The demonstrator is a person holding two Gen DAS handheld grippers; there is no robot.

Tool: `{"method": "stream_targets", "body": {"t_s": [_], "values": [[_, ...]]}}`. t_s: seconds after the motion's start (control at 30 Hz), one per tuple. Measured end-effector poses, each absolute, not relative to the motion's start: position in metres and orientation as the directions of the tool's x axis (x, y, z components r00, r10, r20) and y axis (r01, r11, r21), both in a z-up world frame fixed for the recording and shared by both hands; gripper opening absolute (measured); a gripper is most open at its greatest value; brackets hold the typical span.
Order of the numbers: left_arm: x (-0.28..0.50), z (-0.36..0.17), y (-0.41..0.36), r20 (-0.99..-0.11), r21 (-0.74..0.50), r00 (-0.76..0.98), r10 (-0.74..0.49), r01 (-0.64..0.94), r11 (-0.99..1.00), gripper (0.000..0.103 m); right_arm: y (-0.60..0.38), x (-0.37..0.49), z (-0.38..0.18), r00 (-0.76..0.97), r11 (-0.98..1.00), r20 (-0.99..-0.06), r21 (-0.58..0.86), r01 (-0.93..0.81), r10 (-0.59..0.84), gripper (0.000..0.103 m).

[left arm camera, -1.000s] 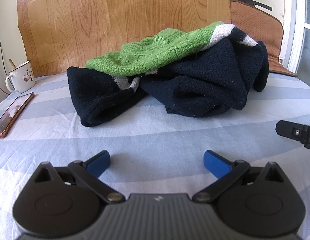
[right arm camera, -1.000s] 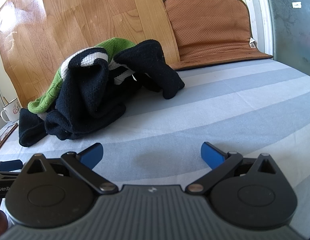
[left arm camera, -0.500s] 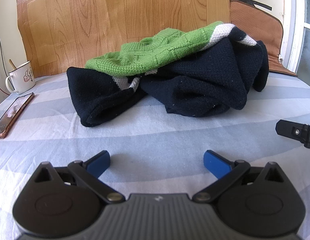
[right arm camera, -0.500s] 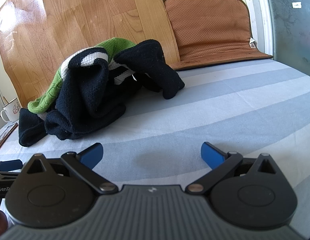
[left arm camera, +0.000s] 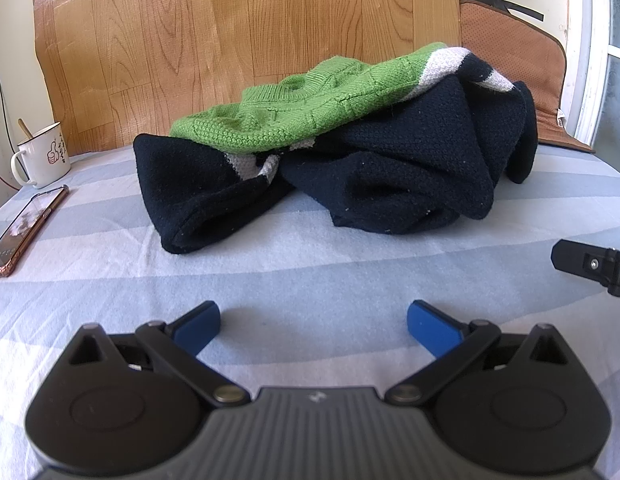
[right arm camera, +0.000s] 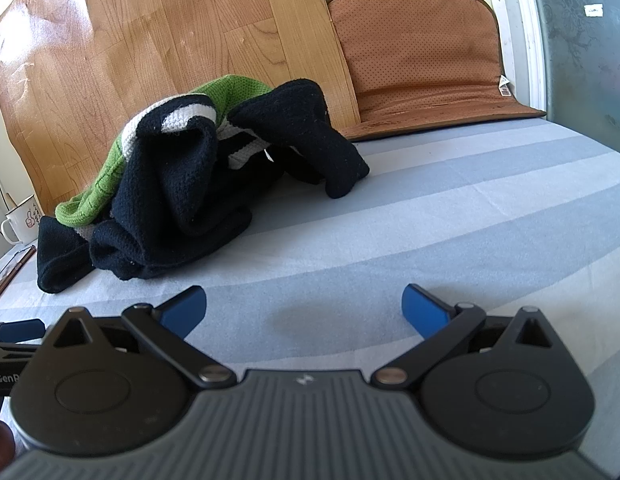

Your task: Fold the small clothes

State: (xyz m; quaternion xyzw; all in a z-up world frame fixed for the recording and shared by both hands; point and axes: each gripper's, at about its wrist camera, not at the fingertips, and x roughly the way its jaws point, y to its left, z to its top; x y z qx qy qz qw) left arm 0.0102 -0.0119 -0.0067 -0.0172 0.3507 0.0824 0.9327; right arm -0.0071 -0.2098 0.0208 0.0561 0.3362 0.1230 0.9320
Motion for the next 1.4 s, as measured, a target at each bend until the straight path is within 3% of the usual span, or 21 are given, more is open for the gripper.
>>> {"method": "stream_targets", "body": {"t_s": [1.4], "values": [[0.0101,-0.0067,-0.0116,-0.657,0.025,0.74,0.141,-0.166,0.986,0.103,-0.2079,-0.0087,0.0227,0.749,0.965,-0.608,0.182,-0.189,0.261,0.103]]}}
